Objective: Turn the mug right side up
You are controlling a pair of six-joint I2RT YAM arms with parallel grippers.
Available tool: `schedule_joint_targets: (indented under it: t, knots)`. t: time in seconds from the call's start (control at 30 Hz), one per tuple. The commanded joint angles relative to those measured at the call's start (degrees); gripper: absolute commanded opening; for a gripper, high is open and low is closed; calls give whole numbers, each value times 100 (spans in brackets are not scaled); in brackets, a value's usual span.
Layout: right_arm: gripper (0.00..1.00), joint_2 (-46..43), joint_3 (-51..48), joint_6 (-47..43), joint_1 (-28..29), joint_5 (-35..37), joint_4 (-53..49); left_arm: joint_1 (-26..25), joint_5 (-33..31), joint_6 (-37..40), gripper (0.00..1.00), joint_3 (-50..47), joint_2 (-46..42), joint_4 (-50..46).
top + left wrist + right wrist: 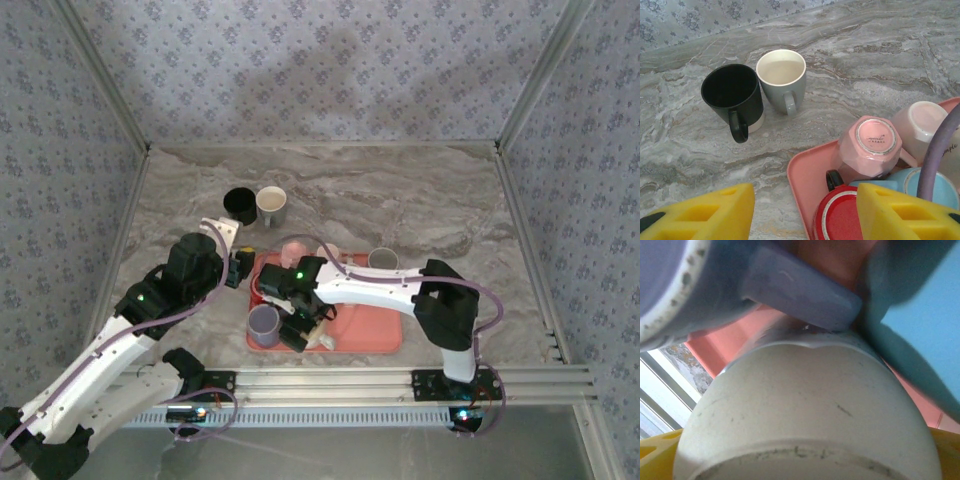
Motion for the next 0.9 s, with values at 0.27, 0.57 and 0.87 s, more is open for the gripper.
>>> schedule_joint_targets:
  t: [0.27, 0.57, 0.87]
  knots:
    - [73, 191, 2, -2, 66, 156, -130, 6, 15, 133, 55, -14, -58, 131]
    - [47, -437, 47, 8, -59, 113, -371, 1, 3, 133, 55, -13, -69, 127]
    - [38, -2008, -180, 204, -549, -663, -264, 2, 138, 35, 54, 22, -101, 125]
